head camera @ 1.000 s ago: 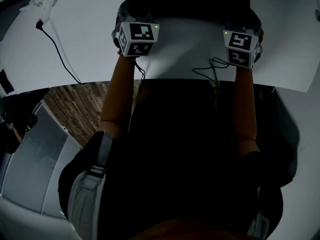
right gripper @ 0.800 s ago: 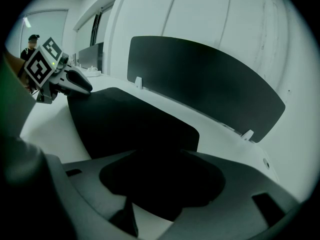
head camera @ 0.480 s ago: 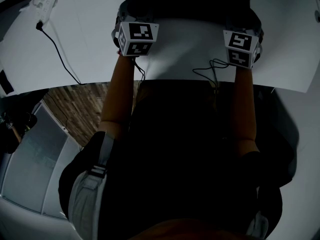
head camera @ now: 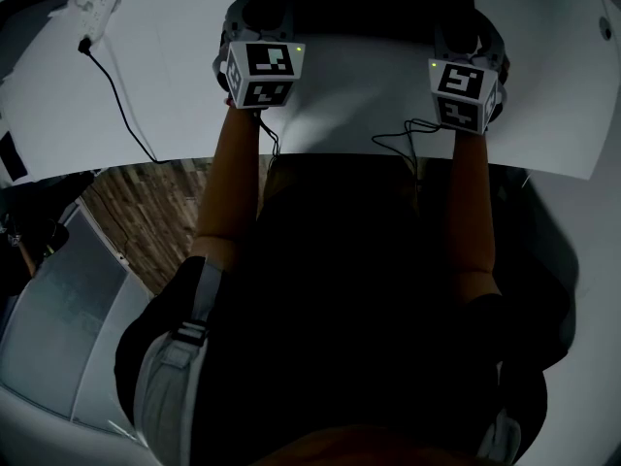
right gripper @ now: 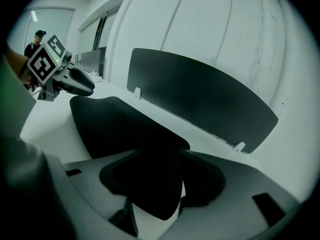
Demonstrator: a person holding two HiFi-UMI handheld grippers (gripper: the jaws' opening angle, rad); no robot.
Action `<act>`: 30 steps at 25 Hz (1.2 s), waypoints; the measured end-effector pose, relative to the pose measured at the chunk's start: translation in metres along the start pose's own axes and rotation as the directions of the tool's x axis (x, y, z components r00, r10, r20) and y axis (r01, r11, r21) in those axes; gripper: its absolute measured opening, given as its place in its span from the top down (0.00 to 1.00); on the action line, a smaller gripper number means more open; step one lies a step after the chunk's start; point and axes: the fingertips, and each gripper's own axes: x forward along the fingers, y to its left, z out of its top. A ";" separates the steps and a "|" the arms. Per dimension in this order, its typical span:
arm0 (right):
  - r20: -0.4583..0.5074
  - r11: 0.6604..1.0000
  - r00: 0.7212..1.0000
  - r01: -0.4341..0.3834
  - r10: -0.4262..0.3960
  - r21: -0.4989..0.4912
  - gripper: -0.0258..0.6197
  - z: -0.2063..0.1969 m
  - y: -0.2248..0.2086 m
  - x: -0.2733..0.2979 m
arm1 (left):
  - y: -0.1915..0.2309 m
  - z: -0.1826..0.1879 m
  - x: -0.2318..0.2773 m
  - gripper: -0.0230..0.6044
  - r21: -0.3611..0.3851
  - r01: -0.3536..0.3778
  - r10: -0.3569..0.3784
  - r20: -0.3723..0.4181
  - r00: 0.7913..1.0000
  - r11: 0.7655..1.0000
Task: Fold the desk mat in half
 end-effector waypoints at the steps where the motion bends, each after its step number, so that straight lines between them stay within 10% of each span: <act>1: 0.007 1.000 1.000 0.002 -0.002 -0.004 0.59 0.003 -0.002 -0.002 | 0.000 0.004 -0.004 0.78 -0.001 -0.006 0.006 0.005 1.000 1.000; 16: 0.221 0.994 0.969 -0.108 0.113 -0.036 0.59 0.052 0.007 -0.057 | -0.003 0.062 -0.089 0.78 0.043 -0.134 0.127 0.133 0.983 0.990; 30: 0.415 0.976 0.887 -0.150 0.205 -0.161 0.59 0.105 0.035 -0.145 | -0.017 0.110 -0.180 0.78 0.112 -0.119 0.080 0.309 0.948 0.986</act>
